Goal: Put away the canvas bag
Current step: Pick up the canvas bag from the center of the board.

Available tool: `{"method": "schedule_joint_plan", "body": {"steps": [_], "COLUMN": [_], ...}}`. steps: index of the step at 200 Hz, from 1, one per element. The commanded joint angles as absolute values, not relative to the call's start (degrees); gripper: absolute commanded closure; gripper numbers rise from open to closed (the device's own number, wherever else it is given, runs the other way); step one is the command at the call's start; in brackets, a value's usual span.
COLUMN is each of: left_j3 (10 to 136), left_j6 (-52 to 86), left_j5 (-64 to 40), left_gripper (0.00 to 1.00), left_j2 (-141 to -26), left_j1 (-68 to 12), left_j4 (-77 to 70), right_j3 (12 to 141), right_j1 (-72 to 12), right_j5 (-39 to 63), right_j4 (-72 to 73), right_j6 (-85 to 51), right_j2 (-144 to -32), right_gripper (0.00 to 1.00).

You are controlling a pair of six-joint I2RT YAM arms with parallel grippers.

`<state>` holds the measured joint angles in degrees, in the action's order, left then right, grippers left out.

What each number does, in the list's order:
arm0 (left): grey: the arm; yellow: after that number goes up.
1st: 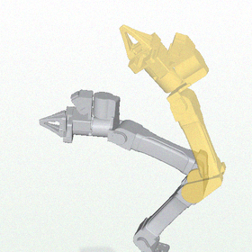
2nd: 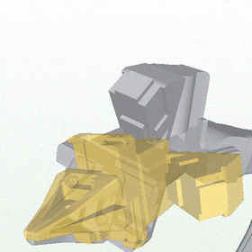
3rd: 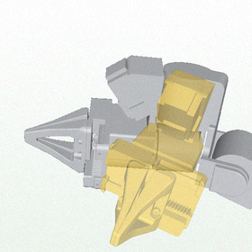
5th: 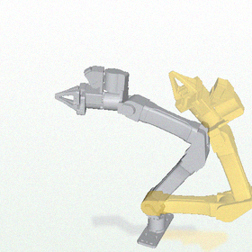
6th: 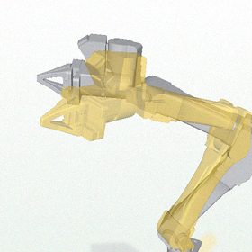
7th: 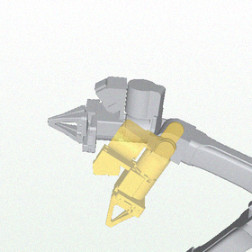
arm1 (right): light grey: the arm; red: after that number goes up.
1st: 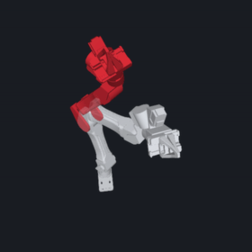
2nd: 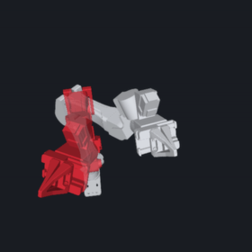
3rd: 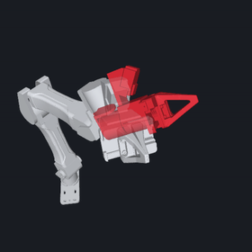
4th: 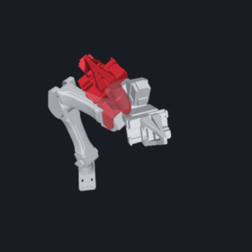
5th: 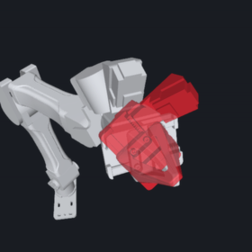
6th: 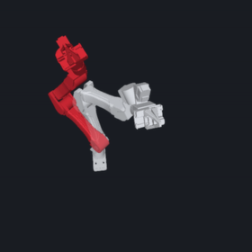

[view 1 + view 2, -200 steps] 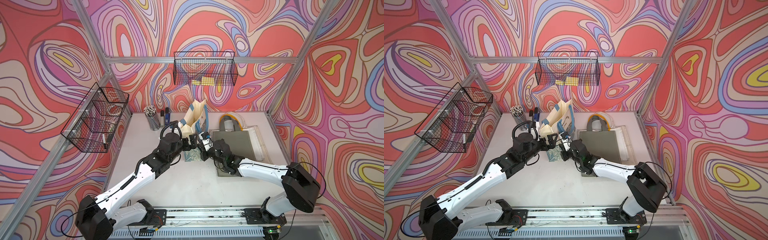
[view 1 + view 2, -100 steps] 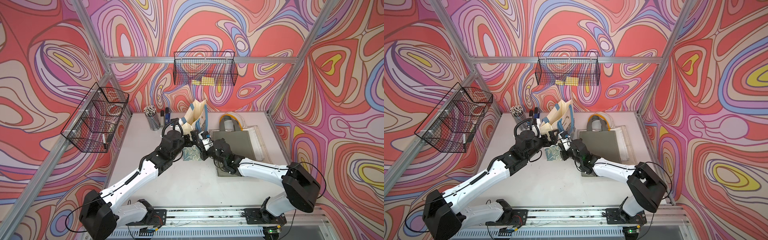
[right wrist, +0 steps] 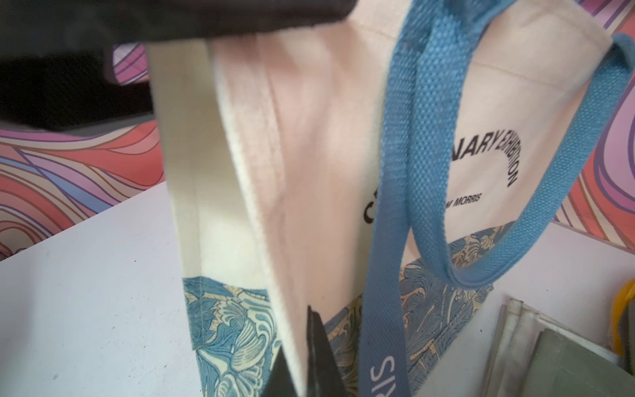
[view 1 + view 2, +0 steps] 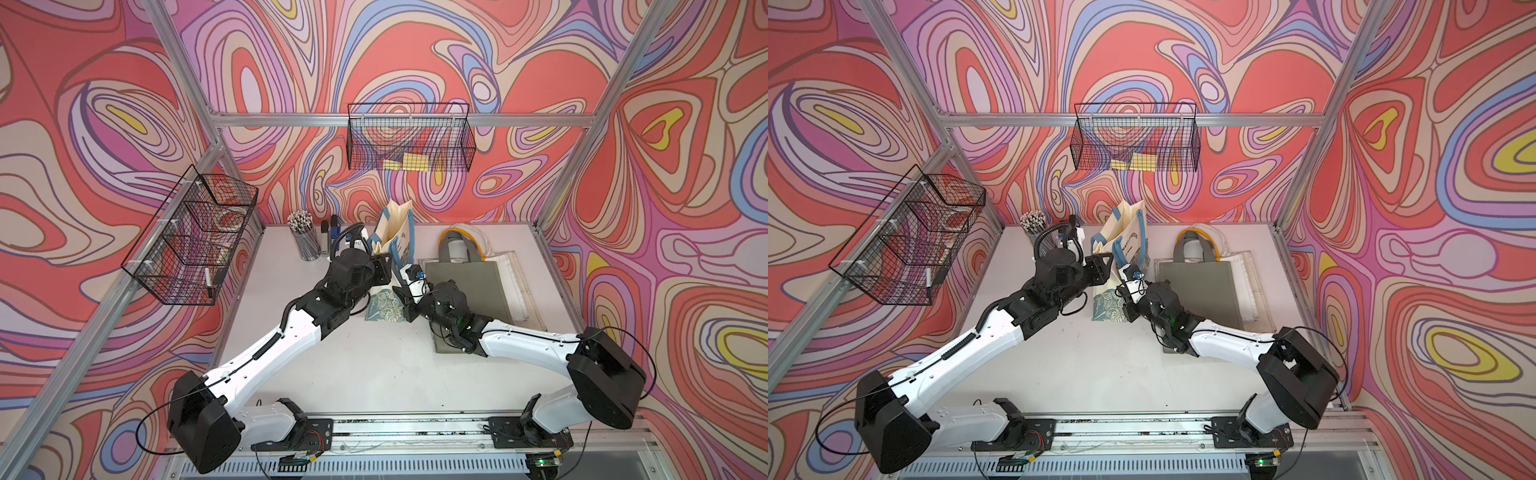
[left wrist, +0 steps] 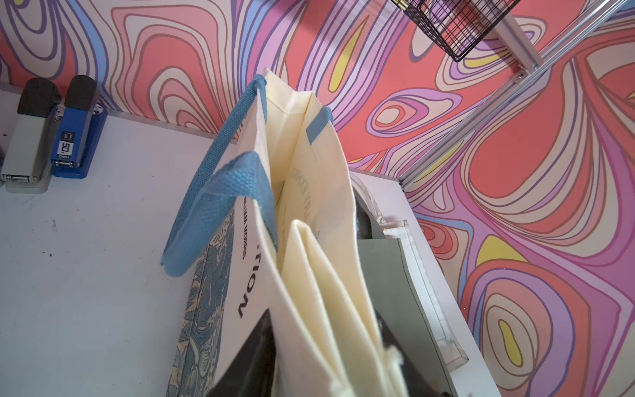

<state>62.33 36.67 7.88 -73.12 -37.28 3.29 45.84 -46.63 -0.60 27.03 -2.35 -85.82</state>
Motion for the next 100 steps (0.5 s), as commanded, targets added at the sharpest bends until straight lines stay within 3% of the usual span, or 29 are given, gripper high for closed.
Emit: {"method": "schedule_joint_plan", "body": {"steps": [1, 20, 50, 100], "left_j3": [64.45, 66.16, 72.31, 81.62], "left_j6": [36.99, 37.02, 37.73, 41.26], "left_j5": [6.66, 6.39, 8.91, 17.4], "left_gripper": [0.72, 1.0, 1.0, 1.0], "left_j2": [-75.43, -75.74, -75.85, -74.2], "left_j1": [-36.65, -36.65, -36.73, -39.46], "left_j4": [6.7, 7.69, 13.18, 22.38], "right_j3": [45.97, 46.53, 49.15, 47.68], "right_j1": [-46.95, -46.96, -46.95, -47.34], "right_j5": [1.36, 1.67, 0.01, -5.51], "right_j4": [29.15, 27.38, 20.13, 19.12], "right_j6": [-1.58, -1.75, -3.67, -5.84], "right_j2": [-83.8, -82.87, -80.48, -77.13], "right_gripper": [0.91, 0.83, 0.59, 0.42]}}
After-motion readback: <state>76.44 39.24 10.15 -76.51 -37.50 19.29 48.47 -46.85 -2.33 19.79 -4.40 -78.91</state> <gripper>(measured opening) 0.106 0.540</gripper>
